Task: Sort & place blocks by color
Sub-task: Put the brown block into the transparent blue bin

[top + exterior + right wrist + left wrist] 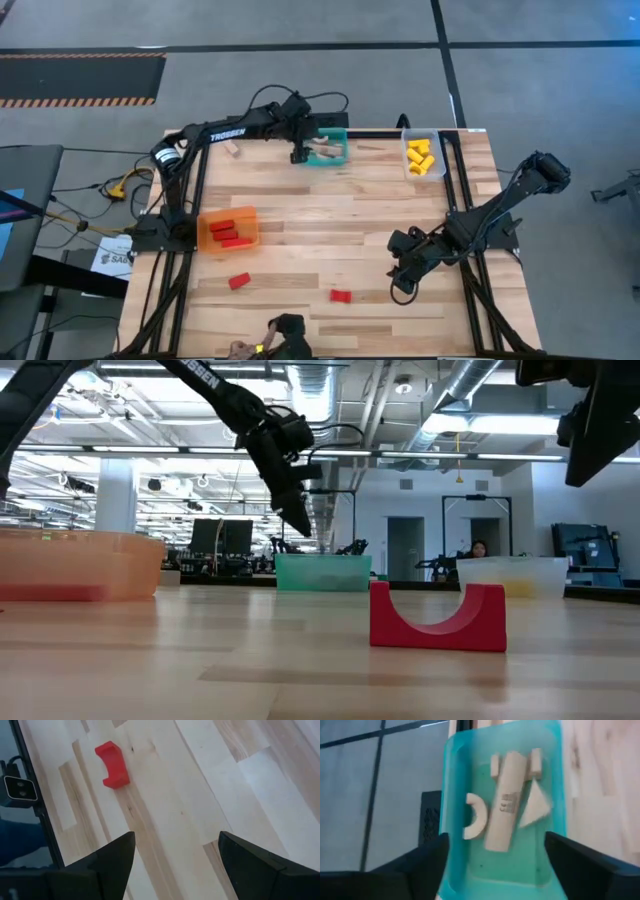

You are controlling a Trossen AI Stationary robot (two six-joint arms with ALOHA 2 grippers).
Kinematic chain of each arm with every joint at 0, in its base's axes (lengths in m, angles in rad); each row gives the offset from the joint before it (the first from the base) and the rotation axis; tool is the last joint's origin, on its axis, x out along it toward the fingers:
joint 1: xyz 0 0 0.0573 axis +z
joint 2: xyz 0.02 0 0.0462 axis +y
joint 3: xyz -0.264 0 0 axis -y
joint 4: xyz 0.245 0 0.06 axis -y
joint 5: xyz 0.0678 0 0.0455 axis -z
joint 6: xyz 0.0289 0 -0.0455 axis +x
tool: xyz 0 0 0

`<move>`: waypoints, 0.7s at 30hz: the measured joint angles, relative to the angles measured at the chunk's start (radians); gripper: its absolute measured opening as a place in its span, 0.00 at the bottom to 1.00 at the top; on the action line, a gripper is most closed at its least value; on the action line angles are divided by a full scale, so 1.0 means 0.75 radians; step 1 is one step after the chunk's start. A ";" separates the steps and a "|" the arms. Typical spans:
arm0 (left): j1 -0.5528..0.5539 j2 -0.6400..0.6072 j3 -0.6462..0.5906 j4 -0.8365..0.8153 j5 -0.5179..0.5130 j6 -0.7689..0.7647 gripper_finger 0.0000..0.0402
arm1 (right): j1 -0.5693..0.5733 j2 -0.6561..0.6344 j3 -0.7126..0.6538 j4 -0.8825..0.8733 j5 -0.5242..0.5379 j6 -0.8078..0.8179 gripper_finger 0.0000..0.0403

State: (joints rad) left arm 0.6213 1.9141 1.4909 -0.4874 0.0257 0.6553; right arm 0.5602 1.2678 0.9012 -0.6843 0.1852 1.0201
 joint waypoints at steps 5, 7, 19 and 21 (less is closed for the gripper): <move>0.055 -0.067 0.109 -0.193 -0.038 -0.144 0.91 | 0.006 0.000 0.000 0.001 0.000 0.025 0.76; 0.107 -0.114 0.115 -0.259 -0.110 -0.286 0.92 | 0.019 0.000 0.000 0.000 0.000 0.049 0.76; 0.474 -0.150 0.092 -0.818 -0.221 -1.261 0.83 | 0.097 0.005 0.000 -0.034 0.136 0.176 0.76; 0.495 -0.151 0.075 -0.823 -0.307 -1.291 0.82 | 0.089 0.005 0.000 -0.054 0.137 0.176 0.76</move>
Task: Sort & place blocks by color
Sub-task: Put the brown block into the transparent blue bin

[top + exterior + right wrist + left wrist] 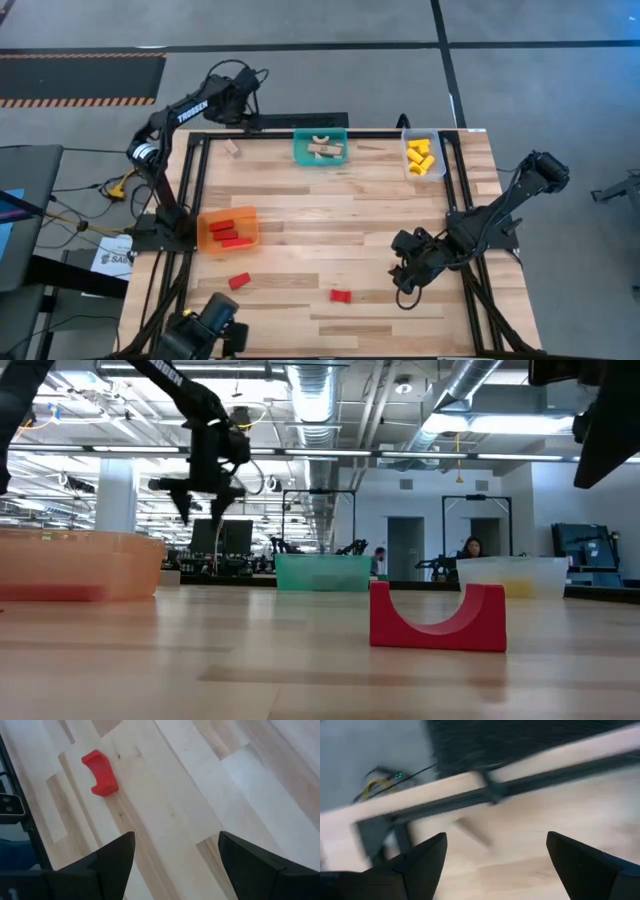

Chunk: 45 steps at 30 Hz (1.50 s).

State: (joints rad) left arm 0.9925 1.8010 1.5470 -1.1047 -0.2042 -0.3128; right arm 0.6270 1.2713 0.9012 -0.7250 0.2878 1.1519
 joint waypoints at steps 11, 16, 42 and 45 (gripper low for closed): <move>0.091 -0.026 -0.305 0.160 0.068 -0.515 0.81 | 0.066 0.000 0.000 -0.043 0.078 0.021 0.76; 0.116 -0.026 -0.385 0.253 0.062 -0.807 0.81 | 0.060 0.000 0.000 -0.058 0.085 0.024 0.76; 0.141 0.069 -0.554 0.500 0.081 -1.055 0.72 | 0.069 0.001 0.000 -0.090 0.073 0.060 0.76; 0.141 0.069 -0.554 0.500 0.082 -1.055 0.60 | 0.069 0.000 0.000 -0.087 0.073 0.067 0.76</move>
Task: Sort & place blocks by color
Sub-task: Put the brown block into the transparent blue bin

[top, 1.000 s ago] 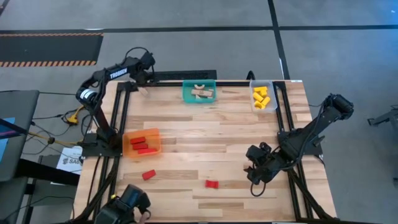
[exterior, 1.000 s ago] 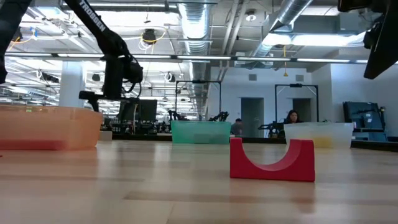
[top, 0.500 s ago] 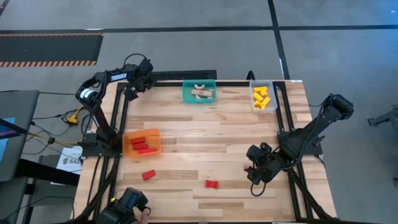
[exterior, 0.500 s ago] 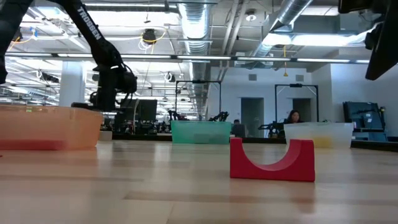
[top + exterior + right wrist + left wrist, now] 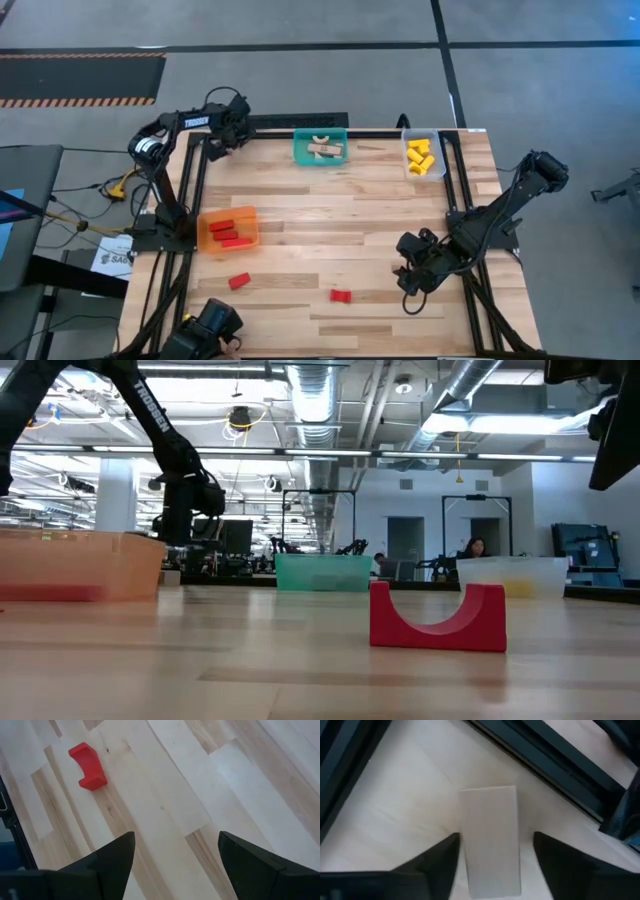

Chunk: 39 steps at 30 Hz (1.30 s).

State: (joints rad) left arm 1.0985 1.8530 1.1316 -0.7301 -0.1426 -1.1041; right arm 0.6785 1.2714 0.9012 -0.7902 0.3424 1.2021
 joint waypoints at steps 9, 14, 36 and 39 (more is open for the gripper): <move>-0.002 -0.030 0.000 0.017 0.068 0.098 0.24 | 0.000 0.000 0.000 0.002 0.000 -0.027 0.76; -0.031 -0.163 0.001 0.103 0.049 0.226 0.24 | 0.000 0.000 0.000 -0.004 0.000 -0.090 0.76; -0.578 -0.182 0.125 0.632 0.383 0.492 0.24 | -0.138 0.000 0.000 0.124 0.027 -0.325 0.76; -0.581 -0.049 0.276 0.500 0.359 0.606 0.24 | -0.138 0.000 0.000 0.158 0.027 -0.282 0.76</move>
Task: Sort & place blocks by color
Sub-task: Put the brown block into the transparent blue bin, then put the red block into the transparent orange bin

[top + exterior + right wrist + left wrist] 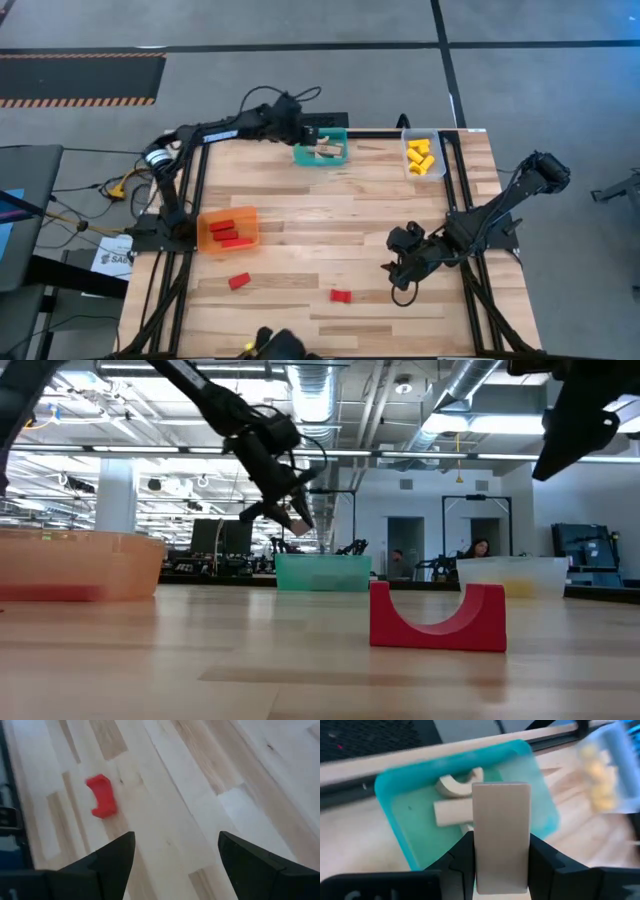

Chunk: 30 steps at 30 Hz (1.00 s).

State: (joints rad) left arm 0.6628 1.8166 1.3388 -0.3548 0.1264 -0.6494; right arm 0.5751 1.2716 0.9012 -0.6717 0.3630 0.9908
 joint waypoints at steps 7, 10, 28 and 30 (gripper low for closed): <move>0.010 0.263 0.387 -0.448 -0.019 0.106 0.25 | 0.000 0.000 0.001 0.057 0.001 0.093 0.76; 0.005 0.333 0.501 -0.599 -0.019 0.109 0.33 | 0.001 0.000 0.000 0.082 0.001 0.112 0.76; -0.083 0.241 0.852 -1.148 -0.124 0.793 0.84 | 0.001 0.000 0.000 0.109 0.004 0.108 0.76; -0.153 0.153 0.823 -1.244 -0.143 0.907 0.83 | 0.001 0.000 0.000 0.109 0.004 0.103 0.76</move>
State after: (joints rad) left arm 0.5482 1.9317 1.9559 -1.2874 0.0190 0.0307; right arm 0.5755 1.2716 0.9015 -0.5900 0.3660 1.0677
